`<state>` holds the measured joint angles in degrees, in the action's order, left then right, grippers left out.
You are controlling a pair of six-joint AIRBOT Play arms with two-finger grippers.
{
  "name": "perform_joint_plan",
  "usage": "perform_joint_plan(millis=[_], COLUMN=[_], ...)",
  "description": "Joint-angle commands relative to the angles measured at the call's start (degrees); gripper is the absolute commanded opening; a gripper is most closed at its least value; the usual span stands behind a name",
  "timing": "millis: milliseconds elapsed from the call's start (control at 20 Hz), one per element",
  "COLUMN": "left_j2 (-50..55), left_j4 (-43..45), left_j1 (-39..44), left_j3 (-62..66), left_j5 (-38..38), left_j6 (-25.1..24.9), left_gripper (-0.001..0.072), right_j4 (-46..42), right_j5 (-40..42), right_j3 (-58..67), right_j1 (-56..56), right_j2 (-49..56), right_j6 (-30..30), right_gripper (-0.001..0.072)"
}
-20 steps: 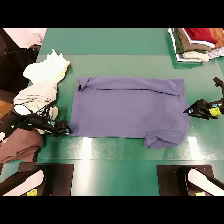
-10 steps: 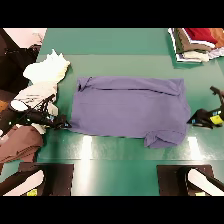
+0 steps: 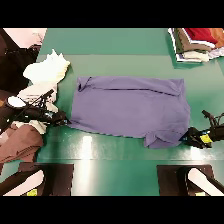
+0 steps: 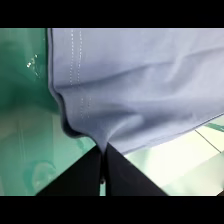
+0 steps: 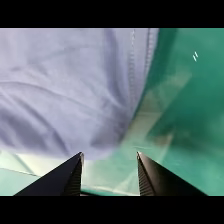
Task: Fold the shirts.
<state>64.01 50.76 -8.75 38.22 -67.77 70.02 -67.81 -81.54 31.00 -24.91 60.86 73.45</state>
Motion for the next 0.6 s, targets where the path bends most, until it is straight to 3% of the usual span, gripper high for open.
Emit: perform_joint_plan(millis=[0, 50, 200, 350, 550], left_j2=[-0.02, -0.04, -0.04, -3.04, -16.33], left_j4=[0.00, 0.00, 0.09, 3.28, 14.71], left_j1=[-0.04, -0.04, -0.04, -0.04, -0.04], left_j3=[0.11, 0.11, 0.13, 0.11, -0.15], left_j5=[0.66, 0.68, 0.52, -1.36, -9.73], left_j6=[0.00, 0.00, -0.55, -0.02, 2.84], left_gripper=[0.0021, 0.0021, 0.0021, 0.0019, 0.0019], right_j4=[2.32, 2.29, 2.16, 0.11, -4.09], right_j5=[3.02, 3.15, 3.45, 0.09, -6.27], right_j3=[-2.54, -2.43, -2.01, -2.01, -2.01], right_j1=[1.11, 2.21, 5.33, 7.19, 5.92], right_j2=[-0.11, -0.11, -0.15, -2.95, -16.90], right_j6=[-0.63, -0.66, -0.66, -0.59, 1.92], right_gripper=[0.0380, 0.0344, 0.0018, 0.0013, 0.0013])
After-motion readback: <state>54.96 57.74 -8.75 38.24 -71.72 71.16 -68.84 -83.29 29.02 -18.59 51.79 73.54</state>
